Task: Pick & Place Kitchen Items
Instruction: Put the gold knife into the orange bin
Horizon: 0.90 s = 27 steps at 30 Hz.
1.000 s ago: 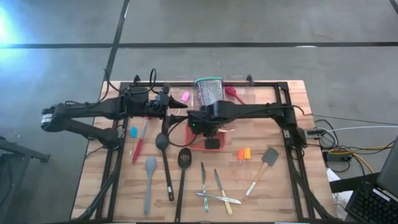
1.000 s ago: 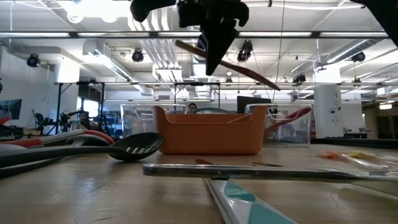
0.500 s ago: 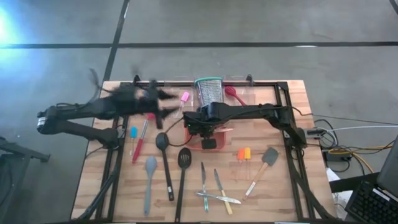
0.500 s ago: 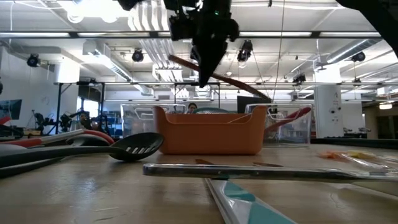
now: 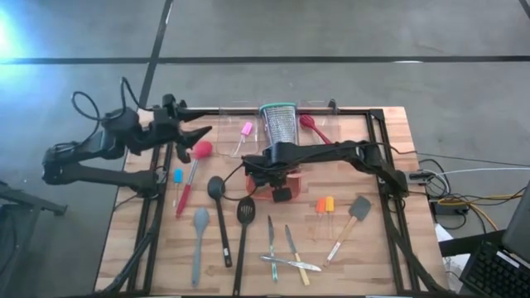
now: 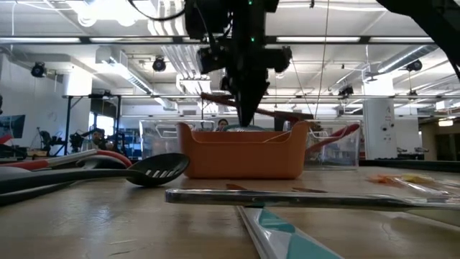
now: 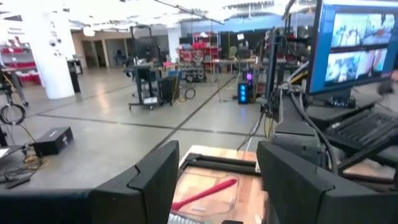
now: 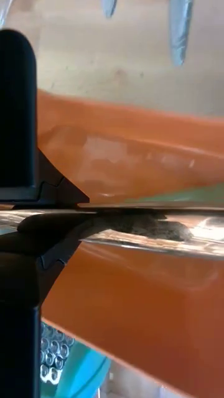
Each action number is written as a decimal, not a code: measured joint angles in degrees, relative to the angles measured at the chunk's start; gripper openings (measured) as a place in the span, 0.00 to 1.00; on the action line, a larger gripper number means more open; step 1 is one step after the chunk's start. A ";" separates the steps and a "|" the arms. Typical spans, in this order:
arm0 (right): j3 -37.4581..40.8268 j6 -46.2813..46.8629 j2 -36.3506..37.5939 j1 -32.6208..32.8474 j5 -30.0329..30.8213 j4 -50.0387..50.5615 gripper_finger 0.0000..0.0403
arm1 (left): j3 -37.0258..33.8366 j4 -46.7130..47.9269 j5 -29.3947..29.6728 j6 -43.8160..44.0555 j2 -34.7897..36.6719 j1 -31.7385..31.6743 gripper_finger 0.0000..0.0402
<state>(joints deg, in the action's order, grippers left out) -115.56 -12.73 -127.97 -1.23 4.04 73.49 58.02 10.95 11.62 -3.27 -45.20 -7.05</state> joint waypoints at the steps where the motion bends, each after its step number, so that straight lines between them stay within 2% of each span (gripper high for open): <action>1: 0.12 -0.18 -0.50 -0.19 0.00 -0.14 0.07 | -0.02 0.02 -0.06 0.05 -0.18 0.00 0.55; 4: 0.33 0.02 -2.04 -0.49 0.14 -0.70 0.07 | -0.04 0.02 -0.04 0.08 -1.16 0.00 0.55; 8: -0.25 0.30 -4.23 -0.66 -1.22 -1.01 0.01 | -0.33 0.37 -0.12 0.26 -3.07 0.02 0.55; 16: -0.41 0.71 -5.22 -0.88 -2.41 -1.46 0.01 | -0.22 -0.03 -0.05 0.29 -5.91 -0.02 0.55; 27: -0.55 1.38 -5.28 -0.99 -3.33 -1.81 0.02 | -0.20 -3.08 -0.03 0.29 -6.25 -0.01 0.55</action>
<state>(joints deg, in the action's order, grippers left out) -116.11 -11.34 -133.25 -2.22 0.70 71.68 57.82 7.87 11.58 -2.98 -51.45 -7.06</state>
